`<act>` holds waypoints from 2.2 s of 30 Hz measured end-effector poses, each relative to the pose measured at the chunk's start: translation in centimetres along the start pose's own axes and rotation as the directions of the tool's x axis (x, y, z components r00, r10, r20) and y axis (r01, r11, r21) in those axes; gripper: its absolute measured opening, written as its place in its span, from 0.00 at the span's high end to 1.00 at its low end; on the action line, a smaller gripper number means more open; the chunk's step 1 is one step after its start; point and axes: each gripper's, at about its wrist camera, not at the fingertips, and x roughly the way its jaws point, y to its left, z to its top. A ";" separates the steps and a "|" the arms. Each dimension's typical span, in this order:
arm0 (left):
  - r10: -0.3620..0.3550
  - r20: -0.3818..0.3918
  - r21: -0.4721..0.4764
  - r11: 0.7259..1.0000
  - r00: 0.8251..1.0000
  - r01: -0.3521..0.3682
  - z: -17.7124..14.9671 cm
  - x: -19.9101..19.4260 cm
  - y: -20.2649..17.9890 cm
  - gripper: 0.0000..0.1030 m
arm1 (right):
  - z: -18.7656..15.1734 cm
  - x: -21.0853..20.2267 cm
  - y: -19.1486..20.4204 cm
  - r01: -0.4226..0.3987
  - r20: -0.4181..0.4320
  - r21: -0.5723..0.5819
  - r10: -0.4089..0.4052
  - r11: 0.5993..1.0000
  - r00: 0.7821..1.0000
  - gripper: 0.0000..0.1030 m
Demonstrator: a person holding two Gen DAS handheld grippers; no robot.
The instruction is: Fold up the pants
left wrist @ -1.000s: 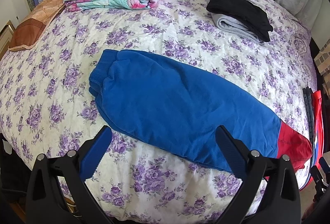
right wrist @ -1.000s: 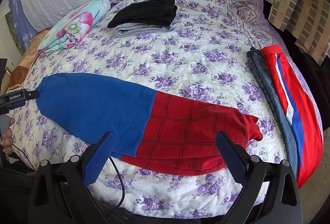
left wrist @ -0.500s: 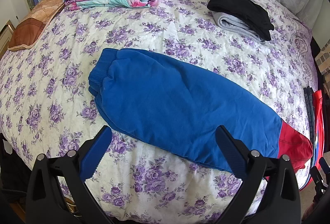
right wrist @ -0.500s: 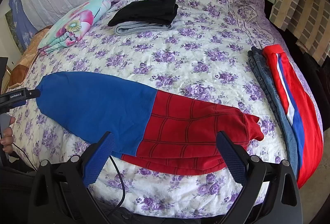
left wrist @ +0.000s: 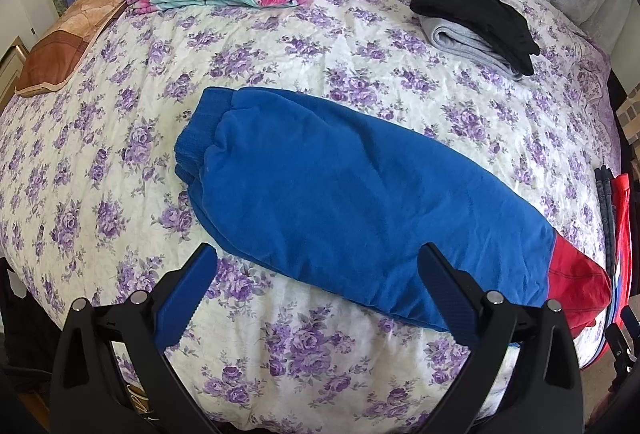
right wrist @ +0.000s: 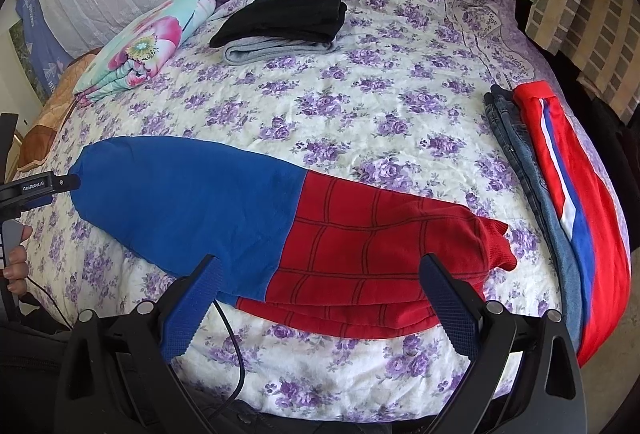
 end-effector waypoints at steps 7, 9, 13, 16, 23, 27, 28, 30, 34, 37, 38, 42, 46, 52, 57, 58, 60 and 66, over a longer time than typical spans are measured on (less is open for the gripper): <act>-0.093 -0.074 -0.254 0.965 0.993 0.071 1.0 3.6 8.5 0.05 | -1.5 0.2 -4.5 -0.076 -0.021 0.215 0.083 0.974 0.996 0.04; -0.165 -0.069 -0.323 0.937 0.984 0.134 1.4 4.4 9.9 0.05 | -2.7 0.3 -6.9 -0.110 -0.013 0.338 0.122 0.935 0.992 0.04; -0.210 -0.083 -0.336 0.926 0.974 0.171 2.3 6.6 10.2 0.07 | -6.3 0.3 -11.2 -0.179 0.043 0.575 0.189 0.798 0.981 0.04; -0.240 -0.097 -0.335 0.922 0.966 0.195 2.7 7.2 9.7 0.43 | -8.6 -0.1 -12.9 -0.207 0.080 0.672 0.208 0.711 0.975 0.04; -0.247 -0.111 -0.345 0.918 0.963 0.196 4.0 7.7 10.5 0.79 | -10.2 -0.4 -13.4 -0.217 0.106 0.700 0.201 0.681 0.974 0.05; -0.261 -0.098 -0.343 0.915 0.960 0.213 4.0 6.7 11.0 0.84 | -9.8 0.1 -13.5 -0.234 0.112 0.702 0.221 0.673 0.969 0.09; -0.265 -0.093 -0.342 0.914 0.960 0.219 4.0 6.5 11.0 0.84 | -9.8 0.2 -13.5 -0.239 0.114 0.705 0.226 0.668 0.967 0.11; -0.274 -0.087 -0.344 0.911 0.958 0.229 4.1 6.2 11.0 0.84 | -10.0 0.4 -13.7 -0.238 0.105 0.705 0.233 0.668 0.967 0.16; -0.266 -0.113 -0.328 0.919 0.957 0.216 4.5 6.3 10.8 0.84 | -10.8 -3.2 -15.9 -0.176 0.143 0.674 0.107 0.717 0.984 0.22; -0.251 -0.152 -0.285 0.937 0.956 0.201 5.2 6.8 10.5 0.84 | -11.8 -8.9 -18.6 -0.073 0.203 0.675 -0.089 0.734 0.975 0.21; -0.247 -0.162 -0.267 0.943 0.955 0.198 5.4 7.1 10.3 0.84 | -12.0 -10.4 -18.8 -0.038 0.207 0.674 -0.139 0.738 0.968 0.20; -0.245 -0.184 -0.221 0.954 0.952 0.203 6.0 7.6 10.0 0.84 | -12.2 -11.1 -16.4 -0.035 0.212 0.622 -0.125 0.782 0.969 0.18; -0.253 -0.184 -0.227 0.951 0.950 0.209 6.1 7.3 10.1 0.84 | -12.2 -6.2 -13.3 -0.178 0.237 0.644 0.027 0.744 0.971 0.20; -0.233 -0.154 -0.256 0.948 0.960 0.189 6.0 5.6 10.1 0.82 | -9.4 -0.5 -12.9 -0.239 0.225 0.622 0.122 0.746 0.967 0.24; -0.198 -0.139 -0.265 0.952 0.970 0.157 5.5 5.3 9.7 0.79 | -6.7 3.2 -13.8 -0.240 0.185 0.607 0.159 0.757 0.970 0.25; -0.196 -0.136 -0.272 0.950 0.971 0.153 5.4 5.3 9.7 0.79 | -6.4 3.8 -13.9 -0.240 0.176 0.608 0.166 0.757 0.970 0.35; -0.197 -0.129 -0.287 0.946 0.972 0.154 5.4 5.3 9.7 0.79 | -5.9 4.4 -13.9 -0.262 0.186 0.592 0.187 0.762 0.965 0.58; -0.197 -0.108 -0.292 0.943 0.975 0.158 5.3 5.3 9.9 0.79 | -3.6 3.8 -13.7 -0.257 0.194 0.497 0.183 0.829 0.964 0.93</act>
